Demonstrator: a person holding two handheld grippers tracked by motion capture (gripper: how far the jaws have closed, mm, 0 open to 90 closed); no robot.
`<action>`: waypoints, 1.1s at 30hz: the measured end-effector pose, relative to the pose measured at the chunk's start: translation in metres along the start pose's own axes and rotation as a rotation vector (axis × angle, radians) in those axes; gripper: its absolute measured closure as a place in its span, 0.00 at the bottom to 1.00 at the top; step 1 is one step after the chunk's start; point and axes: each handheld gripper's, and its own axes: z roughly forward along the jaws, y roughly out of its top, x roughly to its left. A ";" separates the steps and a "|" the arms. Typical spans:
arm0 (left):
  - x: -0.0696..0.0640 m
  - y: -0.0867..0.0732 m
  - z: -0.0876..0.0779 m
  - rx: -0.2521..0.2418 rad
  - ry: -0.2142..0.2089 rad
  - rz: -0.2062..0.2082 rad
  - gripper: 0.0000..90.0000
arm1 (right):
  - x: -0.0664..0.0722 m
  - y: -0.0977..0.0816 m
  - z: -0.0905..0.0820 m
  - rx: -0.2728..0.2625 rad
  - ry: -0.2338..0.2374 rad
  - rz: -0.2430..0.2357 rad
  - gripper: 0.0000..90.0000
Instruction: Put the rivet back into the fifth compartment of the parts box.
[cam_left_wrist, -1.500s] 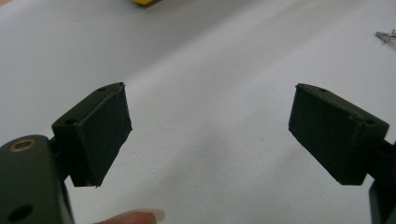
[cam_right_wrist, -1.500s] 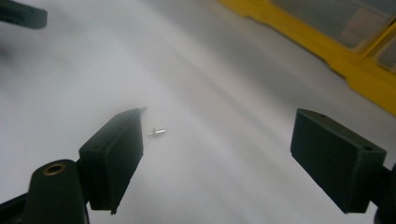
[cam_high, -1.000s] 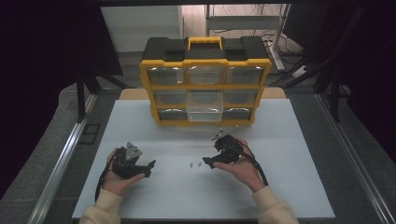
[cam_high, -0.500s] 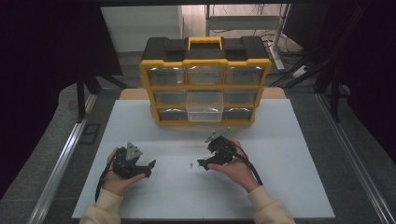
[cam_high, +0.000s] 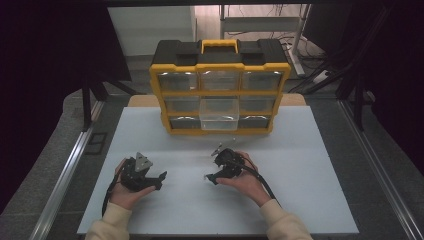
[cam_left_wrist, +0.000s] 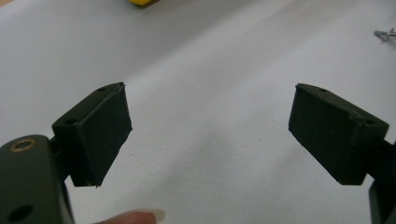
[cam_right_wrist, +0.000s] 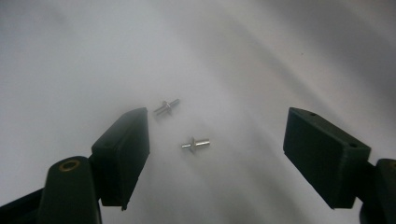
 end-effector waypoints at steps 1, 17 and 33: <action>0.000 0.000 0.000 0.000 0.000 0.001 0.15 | 0.000 0.000 0.001 0.004 0.000 -0.002 0.27; 0.000 0.000 0.000 0.000 0.002 0.002 0.15 | 0.006 0.000 0.015 0.055 -0.030 -0.020 0.44; -0.001 0.000 0.001 0.000 0.004 0.005 0.15 | 0.010 0.001 0.011 0.080 0.003 -0.064 0.83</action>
